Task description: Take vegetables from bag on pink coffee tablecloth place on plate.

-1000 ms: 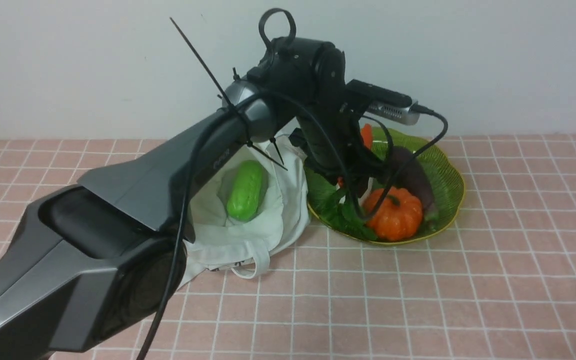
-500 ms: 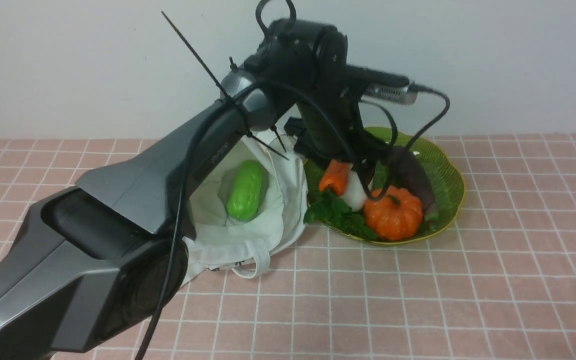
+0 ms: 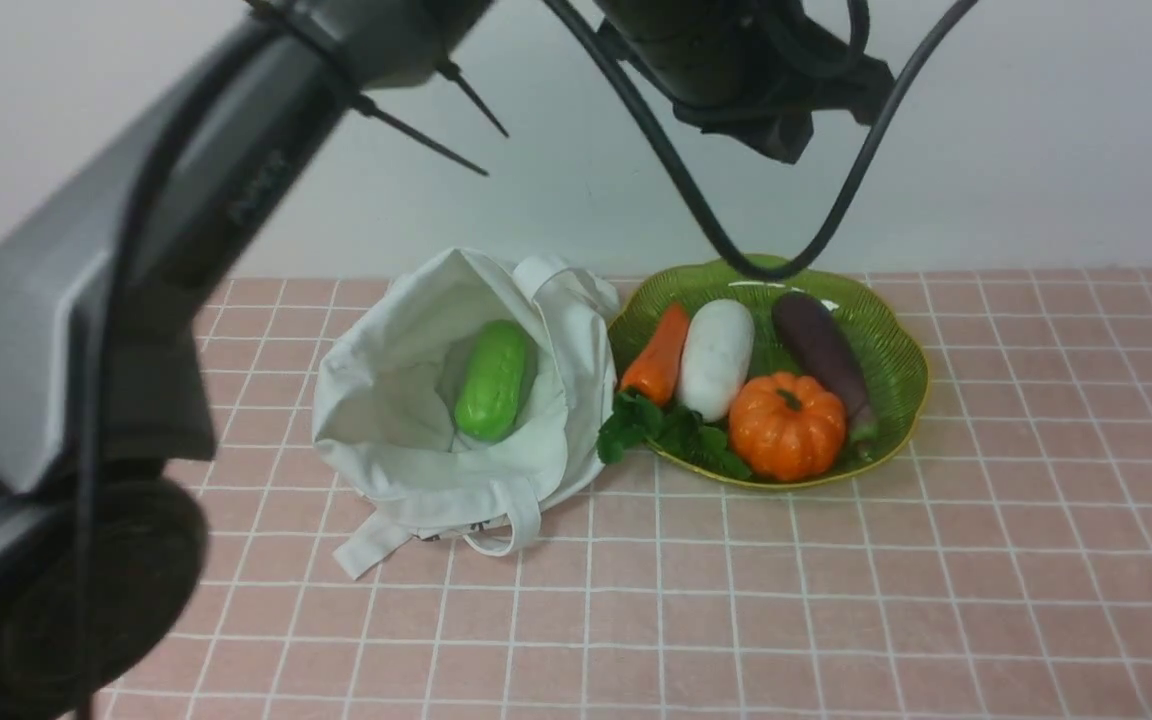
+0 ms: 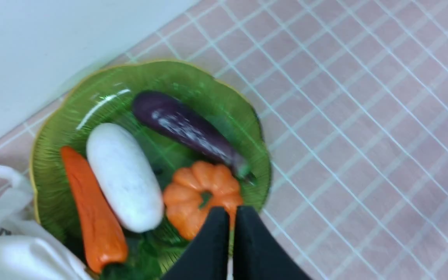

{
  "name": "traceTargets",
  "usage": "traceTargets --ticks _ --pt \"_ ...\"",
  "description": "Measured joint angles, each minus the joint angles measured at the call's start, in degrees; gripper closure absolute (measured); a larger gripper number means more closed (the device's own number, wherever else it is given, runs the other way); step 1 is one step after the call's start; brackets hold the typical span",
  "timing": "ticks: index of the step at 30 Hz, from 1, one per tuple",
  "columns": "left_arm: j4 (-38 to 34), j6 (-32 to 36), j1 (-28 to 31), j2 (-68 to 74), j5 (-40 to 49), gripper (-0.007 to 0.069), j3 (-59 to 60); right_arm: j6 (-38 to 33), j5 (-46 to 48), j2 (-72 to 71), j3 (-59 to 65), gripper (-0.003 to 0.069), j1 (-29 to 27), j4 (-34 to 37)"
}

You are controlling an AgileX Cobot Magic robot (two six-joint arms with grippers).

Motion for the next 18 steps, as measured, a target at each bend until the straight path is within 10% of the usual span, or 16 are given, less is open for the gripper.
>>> traceTargets --ticks 18 --pt "4.0 3.4 -1.4 -13.7 0.4 0.0629 5.0 0.0 0.0 0.0 0.0 0.0673 0.0 0.1"
